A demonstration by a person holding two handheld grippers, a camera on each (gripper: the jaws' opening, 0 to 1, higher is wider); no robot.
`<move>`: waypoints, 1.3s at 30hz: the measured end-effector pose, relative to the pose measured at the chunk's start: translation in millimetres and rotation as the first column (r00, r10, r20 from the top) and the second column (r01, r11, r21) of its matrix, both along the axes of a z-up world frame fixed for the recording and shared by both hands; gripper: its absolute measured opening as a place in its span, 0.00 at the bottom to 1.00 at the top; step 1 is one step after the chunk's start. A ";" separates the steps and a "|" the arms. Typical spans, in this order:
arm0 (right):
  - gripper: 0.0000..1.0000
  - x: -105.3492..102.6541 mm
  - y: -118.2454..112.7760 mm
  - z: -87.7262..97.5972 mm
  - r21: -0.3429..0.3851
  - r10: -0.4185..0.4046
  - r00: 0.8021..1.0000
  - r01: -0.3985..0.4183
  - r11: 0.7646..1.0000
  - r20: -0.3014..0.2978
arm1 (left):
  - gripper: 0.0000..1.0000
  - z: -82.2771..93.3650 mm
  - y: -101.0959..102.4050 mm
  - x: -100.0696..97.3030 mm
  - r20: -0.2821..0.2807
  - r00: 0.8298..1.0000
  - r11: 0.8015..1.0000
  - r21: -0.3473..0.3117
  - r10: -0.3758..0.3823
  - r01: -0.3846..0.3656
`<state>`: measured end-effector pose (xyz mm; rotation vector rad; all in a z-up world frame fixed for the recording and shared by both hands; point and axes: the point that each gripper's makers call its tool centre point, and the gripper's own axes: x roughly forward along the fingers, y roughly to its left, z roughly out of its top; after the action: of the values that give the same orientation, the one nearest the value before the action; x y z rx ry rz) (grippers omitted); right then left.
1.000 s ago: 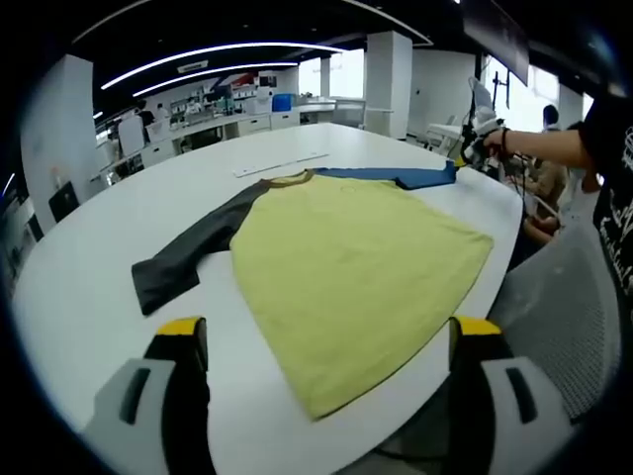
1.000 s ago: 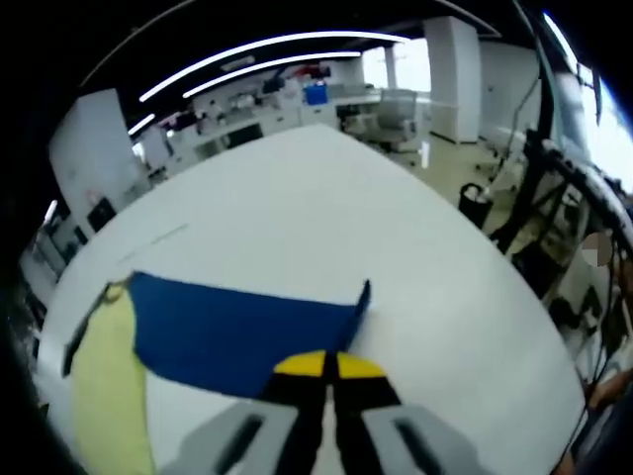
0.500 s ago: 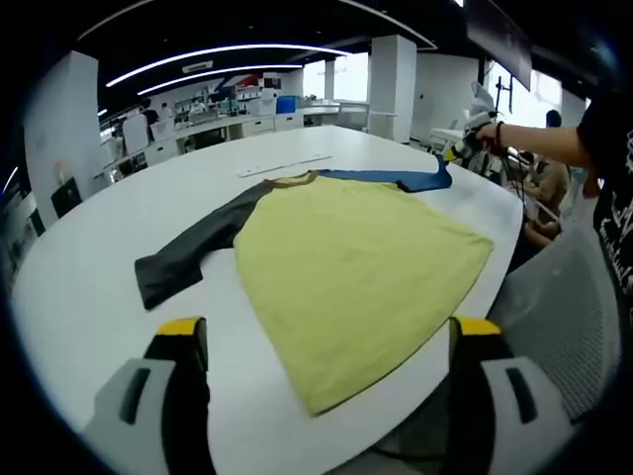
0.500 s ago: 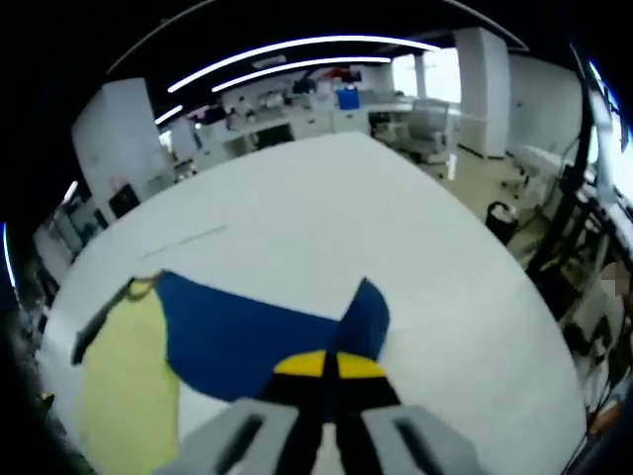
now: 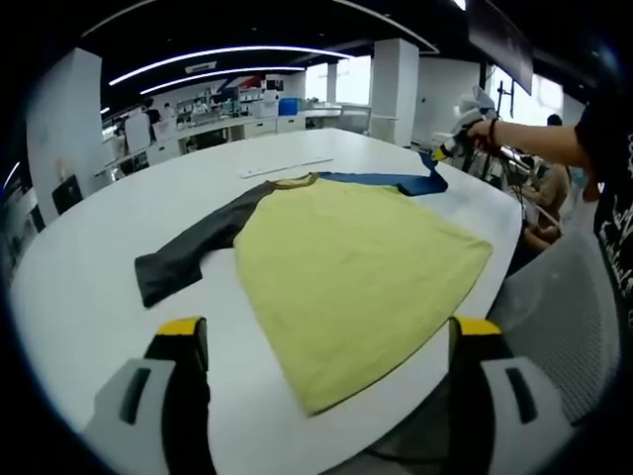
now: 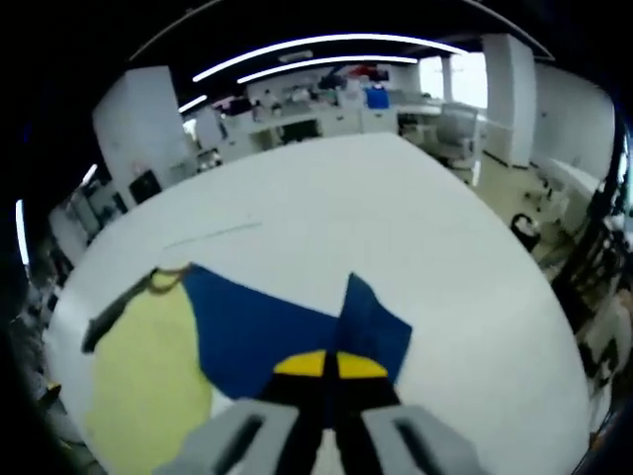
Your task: Fold the garment on the visible template until the final outline fits inside the template.
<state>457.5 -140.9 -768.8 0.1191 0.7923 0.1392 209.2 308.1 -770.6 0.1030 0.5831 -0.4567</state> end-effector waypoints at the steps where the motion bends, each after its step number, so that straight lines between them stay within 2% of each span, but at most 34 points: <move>1: 0.00 3.1 2.5 0.3 0.002 0.010 1.000 -0.010 1.000 0.000 | 0.99 -0.4 -0.3 -0.2 -0.001 1.000 1.000 -0.001 0.000 0.000; 17: 0.00 15.2 52.5 5.3 0.013 0.119 0.993 -0.119 0.993 -0.012 | 0.98 -0.7 -3.3 -1.1 -0.002 1.000 1.000 -0.013 0.002 -0.002; 30: 0.00 30.5 92.0 7.3 0.005 0.206 0.978 -0.206 0.978 -0.013 | 0.98 -2.4 -8.4 -0.4 -0.005 1.000 1.000 -0.020 -0.012 0.012; 39: 0.00 29.6 123.6 9.2 0.014 0.252 0.968 -0.252 0.968 -0.006 | 0.98 -2.7 -8.9 0.6 -0.002 1.000 1.000 -0.027 -0.007 0.007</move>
<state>487.2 -17.3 -759.6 0.0309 0.8124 0.3849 209.7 299.2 -773.3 0.0789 0.5787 -0.4710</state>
